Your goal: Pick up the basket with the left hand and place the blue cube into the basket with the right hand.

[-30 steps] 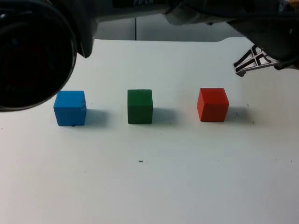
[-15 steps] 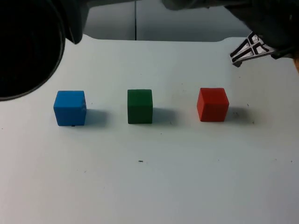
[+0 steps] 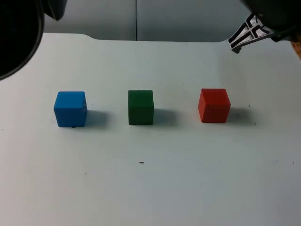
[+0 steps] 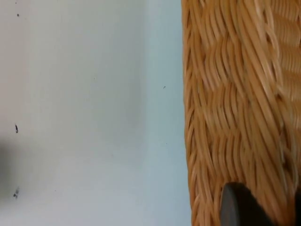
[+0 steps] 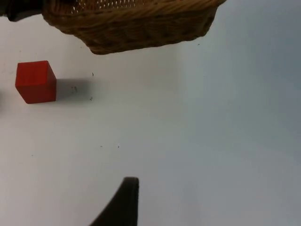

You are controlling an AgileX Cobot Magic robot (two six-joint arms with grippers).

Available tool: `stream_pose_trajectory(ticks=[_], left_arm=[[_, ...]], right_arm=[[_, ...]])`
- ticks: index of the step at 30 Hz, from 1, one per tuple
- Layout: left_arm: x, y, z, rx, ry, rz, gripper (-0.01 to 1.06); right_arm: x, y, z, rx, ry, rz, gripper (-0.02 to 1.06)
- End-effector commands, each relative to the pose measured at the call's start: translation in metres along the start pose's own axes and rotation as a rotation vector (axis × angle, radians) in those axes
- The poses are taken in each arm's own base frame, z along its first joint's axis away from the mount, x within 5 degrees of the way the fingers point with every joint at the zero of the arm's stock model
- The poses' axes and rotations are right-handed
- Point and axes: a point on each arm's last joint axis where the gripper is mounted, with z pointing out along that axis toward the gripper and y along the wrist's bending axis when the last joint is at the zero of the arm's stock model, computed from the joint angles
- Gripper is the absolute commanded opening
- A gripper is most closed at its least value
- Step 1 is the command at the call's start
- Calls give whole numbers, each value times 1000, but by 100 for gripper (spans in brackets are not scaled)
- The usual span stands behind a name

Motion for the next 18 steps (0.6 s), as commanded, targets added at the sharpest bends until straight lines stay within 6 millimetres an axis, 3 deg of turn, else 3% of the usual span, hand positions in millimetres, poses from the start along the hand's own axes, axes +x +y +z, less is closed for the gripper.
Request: stream_pose_trajectory(ticks=[1, 6, 10, 13, 18], left_arm=[[-13, -19, -17, 89, -74, -17, 0], [-28, -11, -20, 126, -42, -31, 0], [-49, -11, -26, 245, -107, -222, 0], [-58, -10, -28, 271, -142, -263, 0], [-62, -2, -28, 181, -201, -25, 0]], right_arm=[[-3, 0, 0, 3, -12, 6, 103], [-4, 0, 0, 3, -14, 6, 103], [-4, 0, 0, 3, -19, 6, 103], [-4, 0, 0, 3, -19, 6, 103], [-5, 0, 0, 3, -25, 6, 103]])
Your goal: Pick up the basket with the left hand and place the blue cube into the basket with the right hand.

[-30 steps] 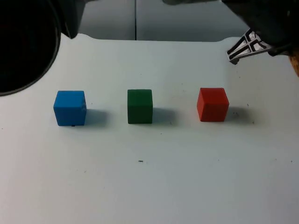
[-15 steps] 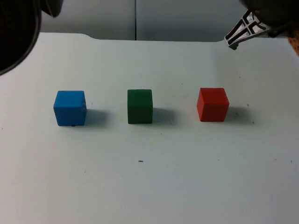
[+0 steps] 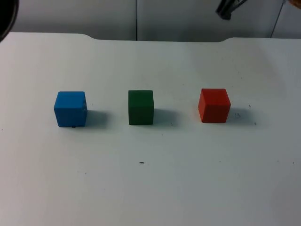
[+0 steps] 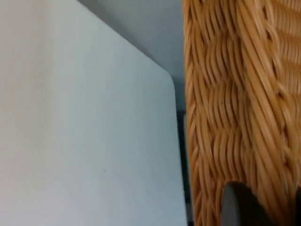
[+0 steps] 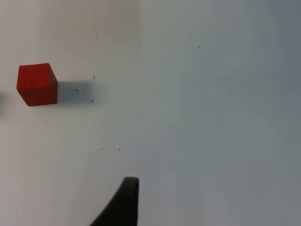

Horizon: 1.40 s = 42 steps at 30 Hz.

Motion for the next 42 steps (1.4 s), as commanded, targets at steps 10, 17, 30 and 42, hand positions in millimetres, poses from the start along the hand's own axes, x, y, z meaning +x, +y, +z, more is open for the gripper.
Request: stream_pose_trajectory(ticks=[10, 17, 30, 42], left_arm=[[4, 27, -18, -108, -39, 124, 0], [20, 70, -65, -181, -127, 78, 0], [13, 120, -197, -348, -181, 138, 0], [0, 131, -289, -489, -183, 265, 0]], right_arm=[[-4, 0, 0, 3, -18, 6, 103], [-4, 0, 0, 1, -18, 9, 103], [-5, 2, 0, -24, -23, 20, 103], [-4, 7, -1, -71, -20, 19, 103]])
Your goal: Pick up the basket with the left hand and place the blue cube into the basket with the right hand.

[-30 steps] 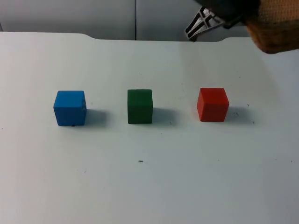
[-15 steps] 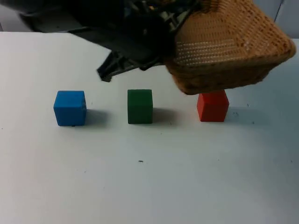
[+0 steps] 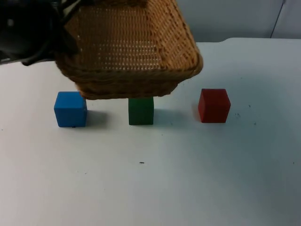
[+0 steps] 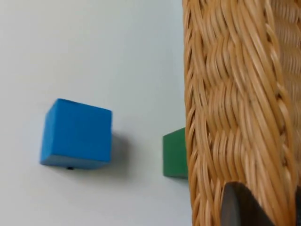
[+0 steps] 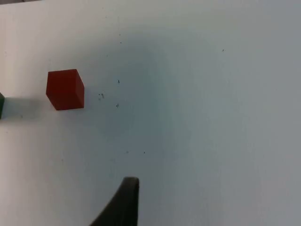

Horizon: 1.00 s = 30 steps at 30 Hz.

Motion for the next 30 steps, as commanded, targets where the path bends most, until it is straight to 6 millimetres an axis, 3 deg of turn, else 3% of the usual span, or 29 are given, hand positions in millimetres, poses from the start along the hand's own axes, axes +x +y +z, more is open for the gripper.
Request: stream_pose_trajectory(ticks=[1, 6, 17, 30], left_arm=[[-7, 4, -17, 4, -41, 34, 0], [-8, 24, -45, -37, -64, 41, 0], [-1, 46, -69, -86, -8, 55, 0], [-17, 83, -98, -106, 26, 56, 0]], right_arm=[[-3, 1, 0, -2, -8, -4, 103], [-3, 2, 0, -16, -2, -12, 103], [-10, 11, 15, -113, 73, -54, 103], [-26, 22, 37, -233, 85, -72, 103]])
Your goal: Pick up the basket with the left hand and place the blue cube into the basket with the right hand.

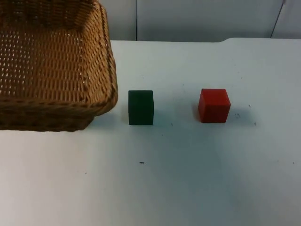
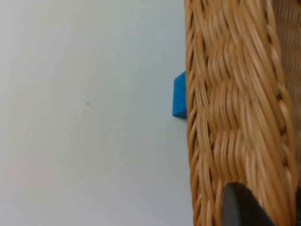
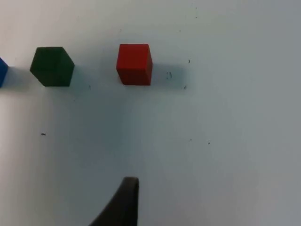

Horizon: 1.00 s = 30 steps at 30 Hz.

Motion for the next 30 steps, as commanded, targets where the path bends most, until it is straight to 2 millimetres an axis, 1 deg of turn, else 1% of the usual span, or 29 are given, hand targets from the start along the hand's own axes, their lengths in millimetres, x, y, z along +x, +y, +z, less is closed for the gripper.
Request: stream_pose_trajectory(ticks=[1, 2, 5, 7, 8, 12, 13, 16, 17, 18, 21, 23, 24, 25, 29, 30], left_arm=[[-4, 7, -7, 22, -31, -40, 0], [-4, 7, -7, 22, -31, -40, 0], [2, 6, -4, 69, -27, -3, 0], [7, 10, -2, 60, -14, -11, 0], [7, 10, -2, 60, -14, -11, 0], [5, 23, -4, 25, -32, -66, 0], [5, 23, -4, 25, -32, -66, 0], [3, 30, -7, 17, -47, -79, 0], [3, 32, -8, 16, -37, -78, 0], [3, 32, -8, 16, -37, -78, 0], [4, 35, -10, 18, -17, -76, 0], [5, 36, -10, 17, -7, -56, 0], [5, 36, -10, 17, -7, -56, 0], [6, 36, -10, 16, -3, -52, 0], [7, 38, -10, -4, 16, -18, 0], [7, 38, -10, -4, 16, -18, 0]], right_arm=[[-9, 1, 7, -32, -9, -9, 103], [-9, 1, 7, -32, -9, -9, 103], [-16, 1, 17, -61, 0, -16, 103], [-21, 1, 24, -80, 6, -17, 103], [-21, 1, 24, -80, 6, -17, 103], [-39, 2, 35, -135, 22, -43, 103], [-39, 2, 35, -135, 22, -43, 103], [-59, 1, 40, -147, 9, -65, 103], [-70, 0, 43, -150, 1, -78, 103], [-70, 0, 43, -150, 1, -78, 103], [-90, 3, 52, -220, -16, -107, 103], [-104, 10, 58, -275, -25, -151, 103], [-104, 10, 58, -275, -25, -151, 103], [-109, 15, 62, -295, -14, -174, 103], [-129, 49, 80, -364, 7, -348, 103], [-129, 49, 80, -364, 7, -348, 103]])
